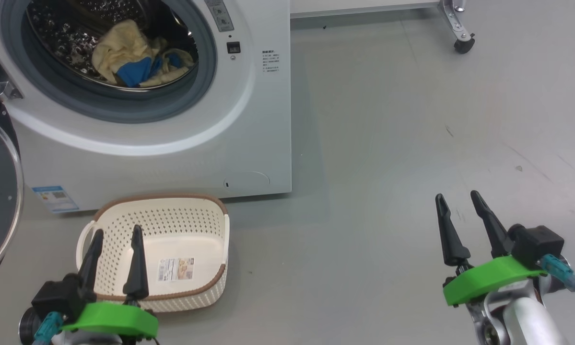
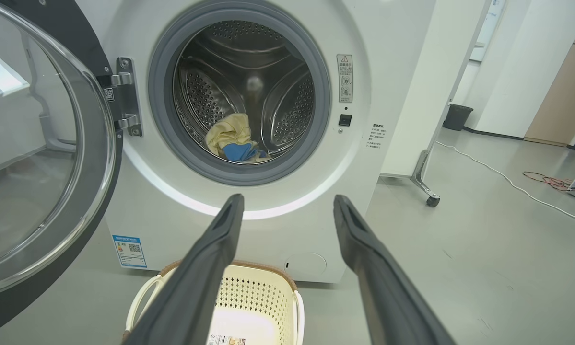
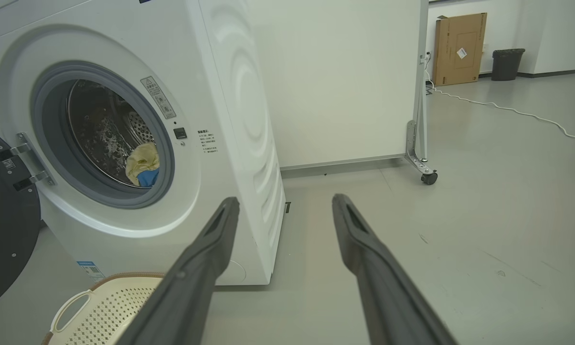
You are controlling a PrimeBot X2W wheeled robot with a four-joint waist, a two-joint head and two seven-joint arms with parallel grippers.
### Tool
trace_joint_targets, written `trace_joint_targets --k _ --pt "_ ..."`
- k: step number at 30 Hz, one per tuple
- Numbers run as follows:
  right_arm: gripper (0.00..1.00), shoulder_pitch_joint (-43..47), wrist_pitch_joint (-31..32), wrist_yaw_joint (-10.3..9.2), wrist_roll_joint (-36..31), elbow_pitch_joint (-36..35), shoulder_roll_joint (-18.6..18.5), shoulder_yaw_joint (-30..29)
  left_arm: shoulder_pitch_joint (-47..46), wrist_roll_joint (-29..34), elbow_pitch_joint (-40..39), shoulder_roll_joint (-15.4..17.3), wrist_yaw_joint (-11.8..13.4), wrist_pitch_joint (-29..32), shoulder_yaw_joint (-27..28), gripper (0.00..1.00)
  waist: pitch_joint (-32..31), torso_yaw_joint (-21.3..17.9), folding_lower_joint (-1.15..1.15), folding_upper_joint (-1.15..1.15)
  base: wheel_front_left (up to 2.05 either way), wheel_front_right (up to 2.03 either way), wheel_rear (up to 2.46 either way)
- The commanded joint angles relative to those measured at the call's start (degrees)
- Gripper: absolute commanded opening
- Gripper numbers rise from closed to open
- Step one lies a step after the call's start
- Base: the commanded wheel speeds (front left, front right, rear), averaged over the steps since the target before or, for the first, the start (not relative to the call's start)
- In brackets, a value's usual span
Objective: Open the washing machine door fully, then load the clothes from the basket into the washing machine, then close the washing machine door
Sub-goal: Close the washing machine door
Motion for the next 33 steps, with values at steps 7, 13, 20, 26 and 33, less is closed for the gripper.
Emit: trace_joint_targets --k 7,13,20,26,33 --pt "1.0 -2.15 -0.39 0.0 -0.19 -1.54 -0.26 0.99 -1.06 0.89 -2.03 0.17 0.03 -0.64 2.05 1.0 -0.26 0.1 0.0 0.0 0.0 0.0 0.0" --pt "1.0 -2.06 -0.39 0.0 -0.03 -1.45 -0.26 0.99 -0.89 1.18 -2.02 0.15 0.02 -0.64 2.15 1.0 -0.42 0.44 0.0 0.0 0.0 0.0 0.0" --pt "1.0 -1.83 -0.39 0.0 -0.04 -1.49 -0.26 0.89 -0.88 1.28 -1.85 0.11 0.02 -0.65 1.93 1.0 -0.46 1.2 0.0 0.0 0.0 0.0 0.0" --pt "1.0 -1.54 -0.39 0.0 -0.08 -1.51 -0.26 1.0 -0.84 1.39 -1.51 0.05 0.02 -0.65 1.97 1.0 -0.47 2.68 0.0 0.0 0.0 0.0 0.0" --pt "1.0 -1.19 -0.39 0.0 0.01 -1.57 -0.26 1.15 -1.43 1.8 -0.42 0.02 0.05 -0.65 1.98 1.0 -0.59 6.69 0.0 0.0 0.0 0.0 0.0"
